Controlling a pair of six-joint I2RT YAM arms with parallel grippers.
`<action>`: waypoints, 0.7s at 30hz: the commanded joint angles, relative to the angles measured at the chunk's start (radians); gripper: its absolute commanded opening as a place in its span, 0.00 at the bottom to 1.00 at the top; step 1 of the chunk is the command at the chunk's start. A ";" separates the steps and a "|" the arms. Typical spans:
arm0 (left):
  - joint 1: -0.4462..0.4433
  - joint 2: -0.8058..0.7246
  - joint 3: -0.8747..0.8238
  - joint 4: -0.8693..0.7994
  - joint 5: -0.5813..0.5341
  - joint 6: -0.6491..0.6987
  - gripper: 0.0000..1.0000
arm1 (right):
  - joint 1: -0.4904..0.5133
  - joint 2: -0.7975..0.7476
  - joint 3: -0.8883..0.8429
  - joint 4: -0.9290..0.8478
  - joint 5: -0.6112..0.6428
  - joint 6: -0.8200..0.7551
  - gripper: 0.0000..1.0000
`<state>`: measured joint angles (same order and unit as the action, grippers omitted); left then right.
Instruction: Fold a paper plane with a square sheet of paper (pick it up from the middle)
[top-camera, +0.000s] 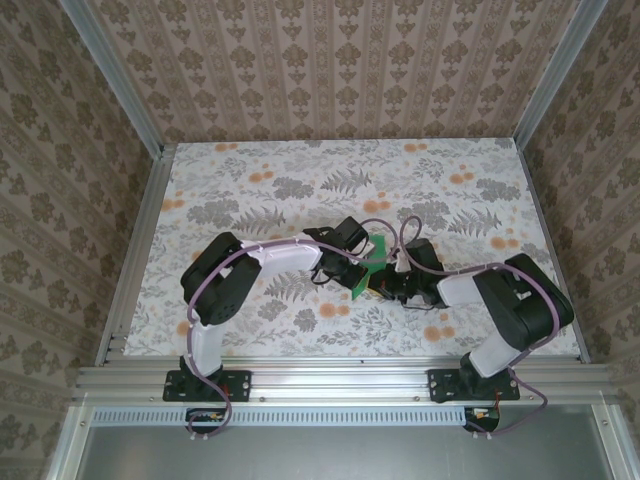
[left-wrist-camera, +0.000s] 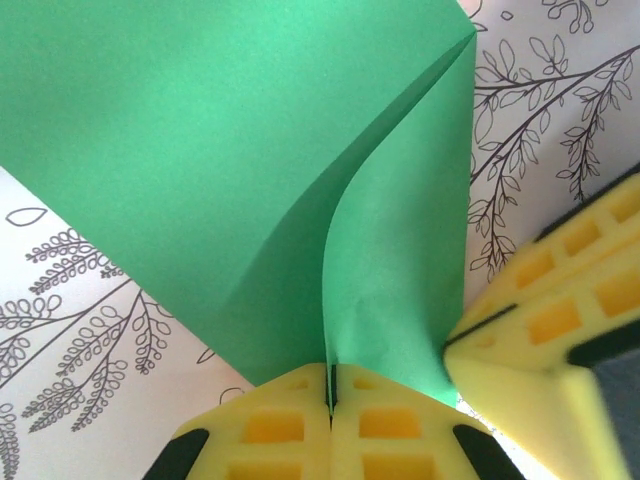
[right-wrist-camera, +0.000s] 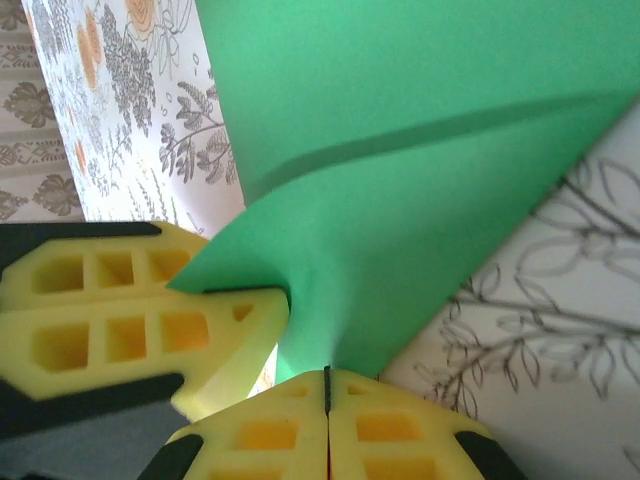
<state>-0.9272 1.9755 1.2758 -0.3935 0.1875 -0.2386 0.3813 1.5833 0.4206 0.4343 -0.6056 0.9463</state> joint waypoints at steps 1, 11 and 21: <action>0.019 0.023 -0.046 -0.081 -0.028 -0.004 0.02 | 0.011 -0.072 -0.037 0.031 0.030 0.043 0.07; 0.030 0.039 -0.041 -0.074 0.005 -0.002 0.02 | 0.097 -0.071 -0.043 0.089 0.126 0.101 0.07; 0.031 0.038 -0.041 -0.082 0.006 -0.002 0.02 | 0.110 0.028 -0.052 0.200 0.139 0.138 0.07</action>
<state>-0.9119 1.9755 1.2728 -0.3901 0.2218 -0.2386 0.4828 1.5867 0.3779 0.5774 -0.4801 1.0603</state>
